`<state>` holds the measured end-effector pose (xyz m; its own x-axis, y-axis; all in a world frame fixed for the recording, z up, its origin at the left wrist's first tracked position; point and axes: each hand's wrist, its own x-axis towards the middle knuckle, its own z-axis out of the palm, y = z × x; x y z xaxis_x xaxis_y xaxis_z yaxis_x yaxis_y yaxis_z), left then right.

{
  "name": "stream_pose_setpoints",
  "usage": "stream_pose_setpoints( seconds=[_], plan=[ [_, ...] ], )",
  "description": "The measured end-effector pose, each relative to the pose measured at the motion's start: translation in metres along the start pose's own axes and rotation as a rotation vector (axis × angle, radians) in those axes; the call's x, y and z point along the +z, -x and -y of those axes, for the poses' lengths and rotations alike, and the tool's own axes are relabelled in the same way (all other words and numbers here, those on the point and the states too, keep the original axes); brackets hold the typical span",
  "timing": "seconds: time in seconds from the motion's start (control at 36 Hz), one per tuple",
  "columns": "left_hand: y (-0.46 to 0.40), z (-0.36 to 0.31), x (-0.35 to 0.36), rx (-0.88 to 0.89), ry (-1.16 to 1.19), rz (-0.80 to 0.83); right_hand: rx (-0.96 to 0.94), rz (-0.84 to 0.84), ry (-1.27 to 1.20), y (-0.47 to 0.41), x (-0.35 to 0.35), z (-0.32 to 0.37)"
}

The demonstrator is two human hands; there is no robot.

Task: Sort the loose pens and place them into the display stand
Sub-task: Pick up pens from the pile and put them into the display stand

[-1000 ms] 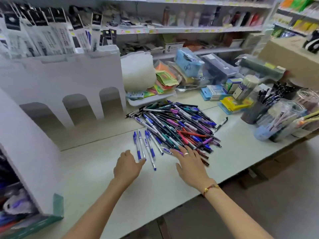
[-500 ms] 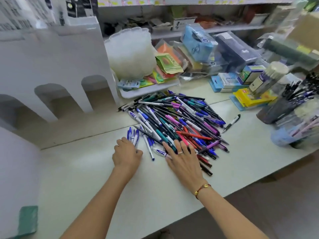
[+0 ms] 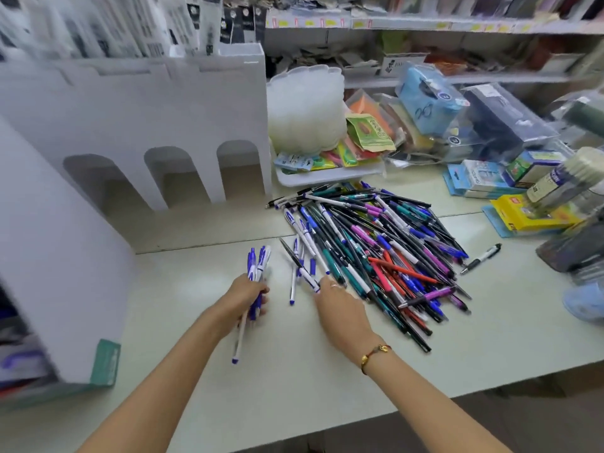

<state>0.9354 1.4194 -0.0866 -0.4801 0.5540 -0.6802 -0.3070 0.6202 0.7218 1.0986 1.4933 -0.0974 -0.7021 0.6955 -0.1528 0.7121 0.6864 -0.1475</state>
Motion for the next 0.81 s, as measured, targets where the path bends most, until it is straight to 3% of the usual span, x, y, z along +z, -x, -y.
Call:
stream_pose_setpoints(
  seconds=[0.11, 0.25, 0.47, 0.58, 0.69, 0.81],
  plan=[
    [0.012, 0.007, -0.005, -0.004, 0.105, 0.079, -0.011, 0.080, -0.204, -0.001, -0.004, -0.009],
    [0.015, 0.013, 0.000, 0.034, 0.316, 0.005, 0.054, 0.224, -0.642, -0.009, -0.015, -0.019],
    [0.031, -0.023, 0.022, 0.026, 0.561, 0.103, 0.035, 0.479, -1.251, 0.008, -0.055, -0.005],
    [0.036, -0.035, 0.026, 0.013, 0.615, 0.090, -0.018, 0.579, -1.341, 0.017, -0.070, -0.006],
    [0.043, -0.042, 0.022, 0.052, 0.622, 0.078, 0.061, 0.502, -1.323, 0.021, -0.082, -0.013],
    [0.058, -0.045, 0.016, 0.063, 0.661, 0.091, 0.329, 0.319, -1.513, 0.019, -0.088, -0.011]
  ],
)
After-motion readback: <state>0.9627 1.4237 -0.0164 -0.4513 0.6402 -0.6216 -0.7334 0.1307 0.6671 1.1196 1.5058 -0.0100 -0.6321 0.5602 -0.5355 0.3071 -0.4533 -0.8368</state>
